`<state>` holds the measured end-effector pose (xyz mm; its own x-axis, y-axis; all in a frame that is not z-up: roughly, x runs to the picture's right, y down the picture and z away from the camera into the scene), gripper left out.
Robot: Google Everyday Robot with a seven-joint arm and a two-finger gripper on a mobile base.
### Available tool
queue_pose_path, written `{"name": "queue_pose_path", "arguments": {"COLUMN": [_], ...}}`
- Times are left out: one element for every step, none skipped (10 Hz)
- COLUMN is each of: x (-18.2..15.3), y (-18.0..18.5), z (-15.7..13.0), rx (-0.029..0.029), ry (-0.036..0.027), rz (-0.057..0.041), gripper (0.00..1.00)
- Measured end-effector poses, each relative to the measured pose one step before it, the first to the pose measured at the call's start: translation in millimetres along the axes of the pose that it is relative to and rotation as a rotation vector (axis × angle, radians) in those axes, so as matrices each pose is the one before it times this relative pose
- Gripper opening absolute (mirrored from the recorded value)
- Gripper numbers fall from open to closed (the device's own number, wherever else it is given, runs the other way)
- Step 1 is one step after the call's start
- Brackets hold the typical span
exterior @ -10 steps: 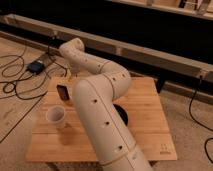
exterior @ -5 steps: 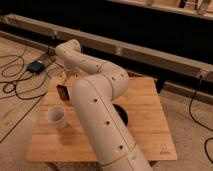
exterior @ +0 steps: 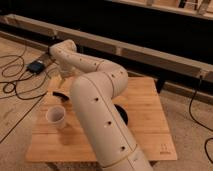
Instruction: Knock the eraser over
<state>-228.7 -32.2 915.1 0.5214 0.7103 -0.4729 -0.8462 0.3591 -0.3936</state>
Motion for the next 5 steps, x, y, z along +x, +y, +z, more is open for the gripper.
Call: {"name": "queue_pose_path", "arguments": {"x": [2.46, 0.91, 0.0, -0.21, -0.45], "y": [1.39, -1.98, -1.67, 0.18, 1.5], "z": [-2.46, -1.23, -0.24, -0.09, 0.07], "rx": [0.00277, 0.00496, 0.00148, -0.00039, -0.00035], "ry": [0.00278, -0.00218, -0.00184, -0.00061, -0.00008], "rz": [0.00106, 0.00414, 0.002, -0.00001, -0.00182], "gripper": [0.8, 0.8, 0.8, 0.8, 0.8]}}
